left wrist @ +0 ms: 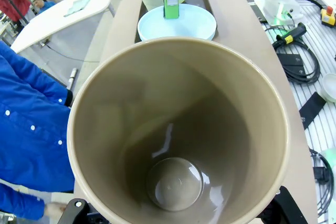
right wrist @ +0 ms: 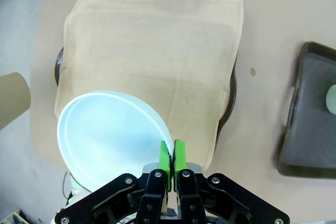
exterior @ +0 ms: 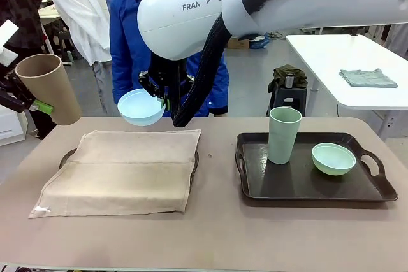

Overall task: Set up a tray with a mat and arrange the tableware.
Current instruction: Place the Picnic Bowl and Reusable plastic cup back onto the Handle tray in front of the human's position.

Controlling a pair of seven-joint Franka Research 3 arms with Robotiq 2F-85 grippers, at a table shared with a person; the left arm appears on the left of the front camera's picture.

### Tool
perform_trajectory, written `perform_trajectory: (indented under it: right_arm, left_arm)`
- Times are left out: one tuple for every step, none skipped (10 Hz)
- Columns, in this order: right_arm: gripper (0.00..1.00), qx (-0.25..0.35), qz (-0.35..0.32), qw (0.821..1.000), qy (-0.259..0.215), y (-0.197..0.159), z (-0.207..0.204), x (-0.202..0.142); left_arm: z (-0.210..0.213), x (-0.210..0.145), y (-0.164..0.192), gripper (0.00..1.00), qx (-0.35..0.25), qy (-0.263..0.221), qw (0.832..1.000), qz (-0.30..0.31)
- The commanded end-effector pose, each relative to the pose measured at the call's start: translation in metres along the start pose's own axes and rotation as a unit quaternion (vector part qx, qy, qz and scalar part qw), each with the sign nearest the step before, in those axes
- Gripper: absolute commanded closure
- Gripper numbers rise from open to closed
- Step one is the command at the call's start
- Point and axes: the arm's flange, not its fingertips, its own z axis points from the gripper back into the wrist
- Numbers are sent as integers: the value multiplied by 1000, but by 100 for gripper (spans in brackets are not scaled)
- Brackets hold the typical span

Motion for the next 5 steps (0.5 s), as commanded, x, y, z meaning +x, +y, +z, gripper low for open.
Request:
perform_trajectory:
  right_arm:
    - [96, 0, 0, 1000, 0, 0, 0, 0]
    - [96, 4, 0, 1000, 24, -9, -26, 7]
    - [96, 21, 0, 999, 44, -20, -59, 12]
    - [96, 30, -1, 998, 54, -25, -80, 15]
    - [96, 28, -6, 998, 56, -32, -98, 15]
  left_arm:
    - [0, 0, 0, 16, 0, 0, 1000, 0]
    - [-22, -18, 7, 16, -16, -9, 1000, 16]
    - [-49, -39, 17, 16, -15, -35, 999, 32]
    - [-64, -51, 21, 16, -27, -38, 998, 43]
    - [-77, -62, 22, 16, -29, -51, 997, 49]
